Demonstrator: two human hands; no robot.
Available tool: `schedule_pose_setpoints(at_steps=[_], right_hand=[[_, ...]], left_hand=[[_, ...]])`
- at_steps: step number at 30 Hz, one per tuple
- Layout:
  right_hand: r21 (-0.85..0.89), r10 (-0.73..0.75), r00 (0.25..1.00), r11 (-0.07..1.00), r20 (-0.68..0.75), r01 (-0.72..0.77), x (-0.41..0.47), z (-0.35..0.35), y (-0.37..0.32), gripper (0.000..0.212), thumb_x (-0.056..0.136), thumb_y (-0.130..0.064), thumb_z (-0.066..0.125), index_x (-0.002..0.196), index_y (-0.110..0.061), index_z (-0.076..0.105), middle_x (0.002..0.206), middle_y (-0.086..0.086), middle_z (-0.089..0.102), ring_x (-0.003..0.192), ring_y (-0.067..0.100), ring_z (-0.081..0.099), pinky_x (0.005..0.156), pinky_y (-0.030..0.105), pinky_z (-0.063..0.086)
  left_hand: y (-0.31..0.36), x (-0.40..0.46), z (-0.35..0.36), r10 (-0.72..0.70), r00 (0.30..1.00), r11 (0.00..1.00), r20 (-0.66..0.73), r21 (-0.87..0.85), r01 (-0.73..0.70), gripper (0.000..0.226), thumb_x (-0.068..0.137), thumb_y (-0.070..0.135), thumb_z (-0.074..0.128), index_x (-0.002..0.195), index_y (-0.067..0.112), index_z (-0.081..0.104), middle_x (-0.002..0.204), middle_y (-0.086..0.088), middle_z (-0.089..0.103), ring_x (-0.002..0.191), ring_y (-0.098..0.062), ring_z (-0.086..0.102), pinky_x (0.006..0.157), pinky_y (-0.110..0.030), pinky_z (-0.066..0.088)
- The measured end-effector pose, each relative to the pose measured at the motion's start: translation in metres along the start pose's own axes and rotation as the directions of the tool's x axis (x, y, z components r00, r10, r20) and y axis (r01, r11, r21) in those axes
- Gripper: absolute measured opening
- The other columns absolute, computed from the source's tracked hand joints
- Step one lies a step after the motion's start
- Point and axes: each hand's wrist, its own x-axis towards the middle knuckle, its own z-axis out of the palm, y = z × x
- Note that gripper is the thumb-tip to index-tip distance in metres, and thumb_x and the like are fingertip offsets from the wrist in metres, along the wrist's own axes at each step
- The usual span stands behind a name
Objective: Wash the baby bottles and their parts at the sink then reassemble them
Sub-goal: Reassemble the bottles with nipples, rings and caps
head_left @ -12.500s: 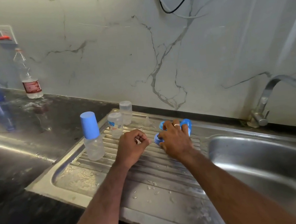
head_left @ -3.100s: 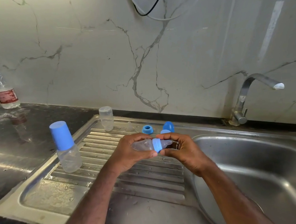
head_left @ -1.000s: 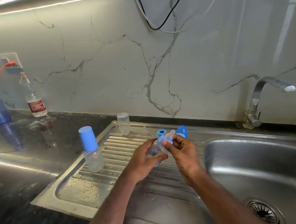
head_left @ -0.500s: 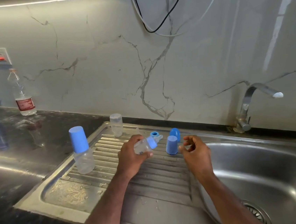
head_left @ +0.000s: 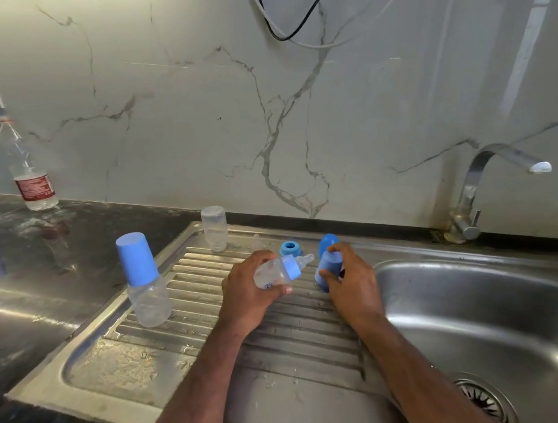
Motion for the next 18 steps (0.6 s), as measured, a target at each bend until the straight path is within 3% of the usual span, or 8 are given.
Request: schedule_pose_setpoints(at_steps=[3,7,10,15,18], right_hand=[[0.250,0.072,0.987,0.968,-0.146,-0.033,0.0001,-0.0077,-0.0033,0.040,0.091,-0.017,0.073,0.126,-0.025,0.055,0.097,-0.010,0.063,0.085,0.005,0.063,0.080,0.028,0.052],[0.495,0.158,0.985,0.863,-0.067,-0.105,0.0048,-0.0112,0.0030,0.036,0.092,-0.020,0.073,0.124,-0.020,0.059,0.109,-0.003,0.069,0.095,0.012,0.068,0.084,0.037,0.061],[0.534,0.107,0.994,0.840,0.015,-0.099,0.0047,-0.0116,0.0059,0.033,0.091,-0.016,0.074,0.122,-0.017,0.063,0.110,0.002,0.071,0.091,0.014,0.072,0.076,0.032,0.062],[0.494,0.053,0.992,0.863,0.116,-0.103,0.0023,-0.0045,0.0046,0.037,0.090,-0.017,0.075,0.125,-0.018,0.063,0.113,0.003,0.070,0.097,0.020,0.072,0.081,0.034,0.062],[0.502,0.042,0.991,0.859,0.130,-0.103,0.0018,-0.0041,0.0038,0.037,0.090,-0.018,0.076,0.125,-0.020,0.063,0.112,0.002,0.070,0.098,0.020,0.071,0.081,0.033,0.062]], left_hand=[[0.0011,-0.0007,-0.0015,-0.001,1.000,1.000,0.012,-0.028,0.001,0.065,0.059,0.036,0.093,0.118,0.029,0.066,0.111,0.008,0.069,0.104,-0.018,0.063,0.092,-0.044,0.051],[0.0010,0.0008,-0.0044,0.008,1.000,0.999,0.024,-0.049,-0.007,0.068,0.058,0.044,0.084,0.121,0.024,0.066,0.114,0.007,0.067,0.105,-0.017,0.061,0.089,-0.033,0.048],[0.0024,0.0007,-0.0029,0.025,0.999,0.997,0.041,-0.079,-0.022,0.066,0.059,0.040,0.084,0.120,0.024,0.066,0.115,0.006,0.067,0.106,-0.014,0.061,0.090,-0.024,0.046],[0.0081,-0.0011,0.0012,0.062,0.995,0.992,0.081,-0.116,-0.053,0.061,0.058,0.039,0.086,0.115,0.034,0.063,0.113,0.020,0.064,0.104,0.001,0.059,0.089,-0.009,0.041],[0.0084,-0.0006,0.0023,0.072,0.992,0.990,0.099,-0.126,-0.060,0.062,0.060,0.035,0.088,0.117,0.030,0.065,0.114,0.016,0.065,0.106,-0.002,0.059,0.089,-0.010,0.042]])
